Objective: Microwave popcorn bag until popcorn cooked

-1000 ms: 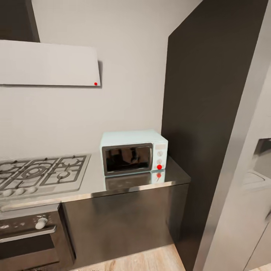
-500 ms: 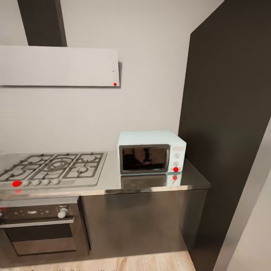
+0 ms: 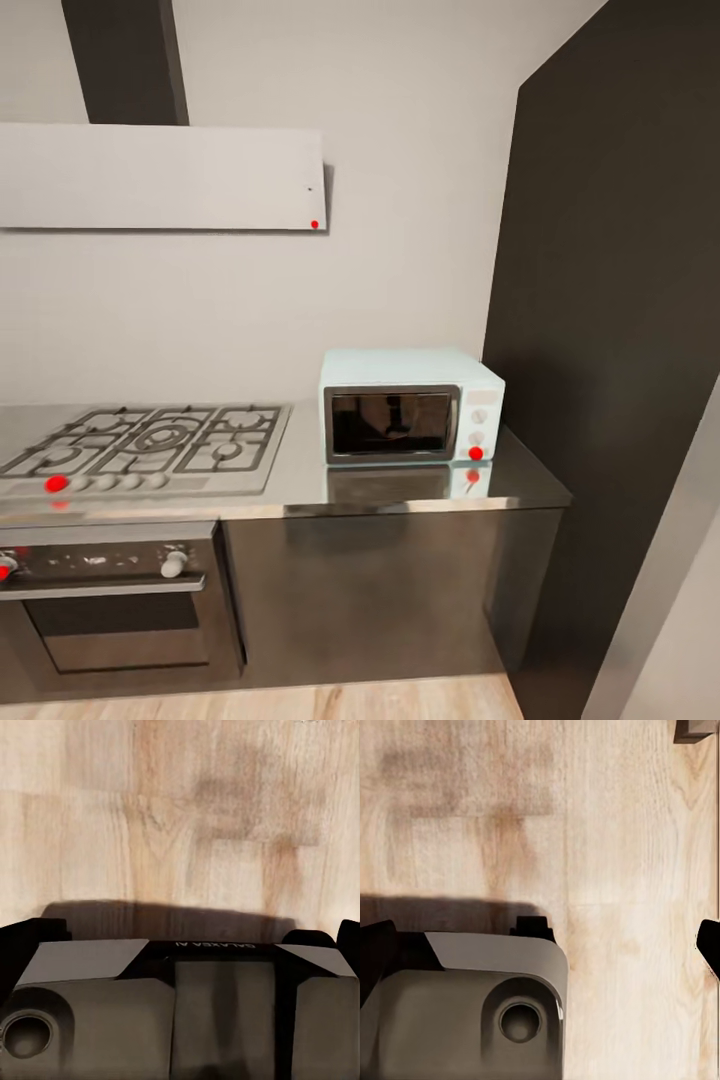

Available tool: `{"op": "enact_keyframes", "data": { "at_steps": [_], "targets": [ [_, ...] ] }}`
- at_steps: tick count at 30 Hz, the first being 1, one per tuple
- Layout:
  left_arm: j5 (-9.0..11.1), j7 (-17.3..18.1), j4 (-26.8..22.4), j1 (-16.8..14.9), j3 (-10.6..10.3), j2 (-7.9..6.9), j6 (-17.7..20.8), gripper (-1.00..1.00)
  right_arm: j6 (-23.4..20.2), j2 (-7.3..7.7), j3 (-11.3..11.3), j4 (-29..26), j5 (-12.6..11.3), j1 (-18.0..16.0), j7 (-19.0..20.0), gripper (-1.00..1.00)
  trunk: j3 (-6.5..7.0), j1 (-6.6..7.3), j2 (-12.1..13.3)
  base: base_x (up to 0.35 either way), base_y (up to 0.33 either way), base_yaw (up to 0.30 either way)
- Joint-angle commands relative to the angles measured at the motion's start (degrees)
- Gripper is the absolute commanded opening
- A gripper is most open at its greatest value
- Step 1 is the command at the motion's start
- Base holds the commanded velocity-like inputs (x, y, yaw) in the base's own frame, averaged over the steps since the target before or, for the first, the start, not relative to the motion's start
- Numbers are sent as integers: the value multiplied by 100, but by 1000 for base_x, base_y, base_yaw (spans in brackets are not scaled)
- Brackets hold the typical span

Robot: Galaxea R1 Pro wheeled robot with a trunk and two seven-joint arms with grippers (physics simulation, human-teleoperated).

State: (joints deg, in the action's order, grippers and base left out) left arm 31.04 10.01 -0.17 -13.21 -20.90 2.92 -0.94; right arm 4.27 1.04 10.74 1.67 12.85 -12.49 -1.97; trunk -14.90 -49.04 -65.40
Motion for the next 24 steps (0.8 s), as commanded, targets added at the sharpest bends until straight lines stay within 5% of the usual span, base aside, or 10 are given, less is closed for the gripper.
{"op": "enact_keyframes", "data": {
  "at_steps": [1,11,24],
  "targets": [
    [60,18,8,-6,-47,-1,-11,100,31,1,47,18,60,-8,-18,100,-7,-3,-3,227,-171,0],
    [59,18,8,-6,-54,-2,-7,100,33,1,51,18,60,-8,-21,100,-7,-3,-3,204,-165,0],
    [60,18,8,-6,-51,-2,-12,100,19,-32,-31,-4,174,-8,-20,100,-7,-3,-3,12,-24,0]
  ]
}}
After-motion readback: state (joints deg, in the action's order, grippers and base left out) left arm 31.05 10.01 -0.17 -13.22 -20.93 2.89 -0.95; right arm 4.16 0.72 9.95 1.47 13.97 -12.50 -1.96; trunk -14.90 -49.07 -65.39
